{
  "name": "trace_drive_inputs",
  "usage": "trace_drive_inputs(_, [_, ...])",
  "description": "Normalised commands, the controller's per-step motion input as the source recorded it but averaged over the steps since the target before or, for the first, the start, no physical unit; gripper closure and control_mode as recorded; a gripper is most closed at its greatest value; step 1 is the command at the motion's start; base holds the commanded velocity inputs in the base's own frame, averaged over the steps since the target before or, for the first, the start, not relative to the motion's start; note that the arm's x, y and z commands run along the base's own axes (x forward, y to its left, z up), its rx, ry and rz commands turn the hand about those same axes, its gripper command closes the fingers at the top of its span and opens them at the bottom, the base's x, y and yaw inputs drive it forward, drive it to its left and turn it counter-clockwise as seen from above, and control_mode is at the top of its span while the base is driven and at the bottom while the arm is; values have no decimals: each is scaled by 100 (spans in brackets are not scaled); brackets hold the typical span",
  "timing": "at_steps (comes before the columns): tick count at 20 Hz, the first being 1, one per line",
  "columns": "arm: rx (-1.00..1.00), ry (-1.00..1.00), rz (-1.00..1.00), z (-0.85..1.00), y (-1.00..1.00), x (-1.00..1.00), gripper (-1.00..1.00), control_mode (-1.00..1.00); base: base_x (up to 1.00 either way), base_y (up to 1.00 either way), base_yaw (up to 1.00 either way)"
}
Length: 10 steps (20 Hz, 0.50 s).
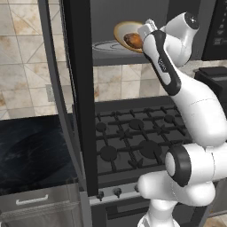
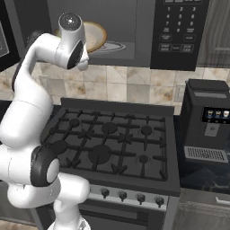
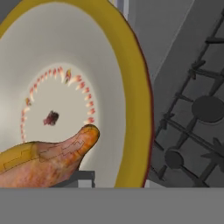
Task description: Remove the kiwi from the bowl and place it on the small plate. Then place the bowl with only the chicken drumstick in the microwave, close the door, and press the start button to microwave the chicken drumstick.
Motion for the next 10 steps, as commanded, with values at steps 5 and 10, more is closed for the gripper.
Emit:
trace_drive_inputs(5, [0,0,15,0,0,66,100,-100,0,0,0])
trace_drive_inputs(10, [0,1,13,0,0,62,100,-100,0,0,0])
